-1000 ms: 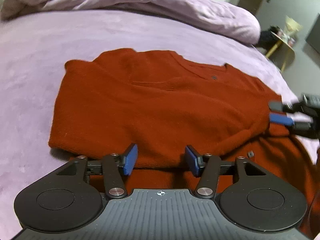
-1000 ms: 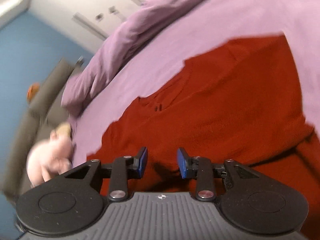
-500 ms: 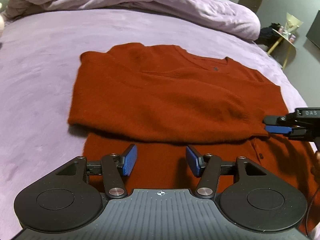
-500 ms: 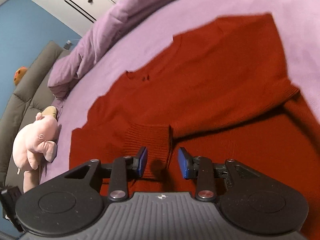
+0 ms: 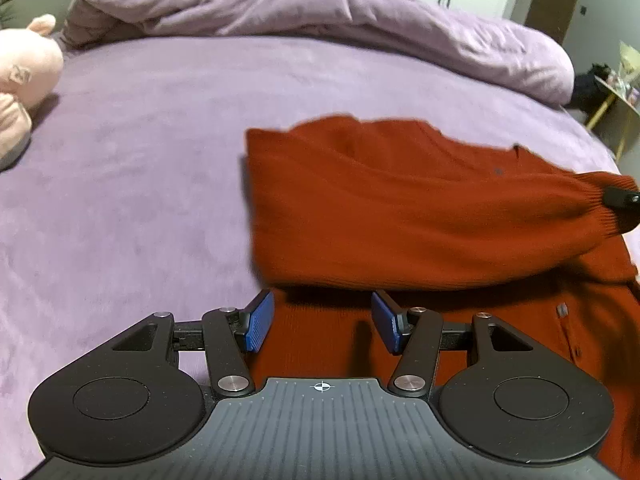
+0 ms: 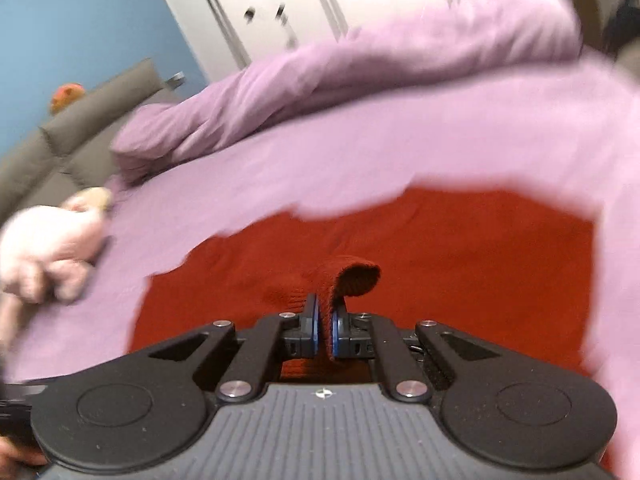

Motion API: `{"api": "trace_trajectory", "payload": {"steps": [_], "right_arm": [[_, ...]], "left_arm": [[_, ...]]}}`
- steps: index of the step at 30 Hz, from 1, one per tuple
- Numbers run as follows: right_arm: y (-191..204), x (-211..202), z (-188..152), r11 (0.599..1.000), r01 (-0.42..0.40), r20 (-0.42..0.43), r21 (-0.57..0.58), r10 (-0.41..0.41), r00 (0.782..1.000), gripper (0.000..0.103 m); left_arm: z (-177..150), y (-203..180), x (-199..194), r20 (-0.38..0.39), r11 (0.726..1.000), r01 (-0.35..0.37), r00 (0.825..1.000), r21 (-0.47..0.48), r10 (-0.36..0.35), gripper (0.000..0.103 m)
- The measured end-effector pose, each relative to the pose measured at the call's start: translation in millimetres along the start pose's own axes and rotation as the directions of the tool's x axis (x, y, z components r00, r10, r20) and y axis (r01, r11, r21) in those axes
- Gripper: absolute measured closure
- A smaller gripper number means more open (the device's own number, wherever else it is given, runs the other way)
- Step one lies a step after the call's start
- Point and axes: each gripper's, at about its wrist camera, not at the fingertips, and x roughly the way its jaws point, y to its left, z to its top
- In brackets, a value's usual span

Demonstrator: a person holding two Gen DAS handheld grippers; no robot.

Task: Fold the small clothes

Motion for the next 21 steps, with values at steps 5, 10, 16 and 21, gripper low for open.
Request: {"api": "trace_trajectory", "payload": {"steps": [5, 10, 16, 21], "right_arm": [[-43.8, 28.2, 7.5, 0.980, 0.197, -0.047, 0.012, -0.196, 0.979, 0.098], [-88.4, 42.5, -8.5, 0.965, 0.104, -0.123, 0.243, -0.075, 0.990, 0.079], [-88.4, 52.1, -16.7, 0.967, 0.076, -0.102, 0.244, -0.053, 0.993, 0.098], [-57.0, 39.2, -0.2, 0.965, 0.259, 0.030, 0.042, -0.261, 0.965, 0.098]], "left_arm": [[12.8, -7.2, 22.3, -0.005, 1.000, -0.023, 1.000, -0.019, 0.023, 0.044], [14.5, -10.0, 32.8, -0.015, 1.000, -0.019, 1.000, -0.001, 0.019, 0.044], [14.5, -12.8, 39.5, -0.018, 0.999, -0.032, 0.999, 0.005, 0.032, 0.044], [20.4, -12.8, 44.2, -0.011, 0.998, -0.067, 0.998, -0.008, 0.067, 0.043]]}}
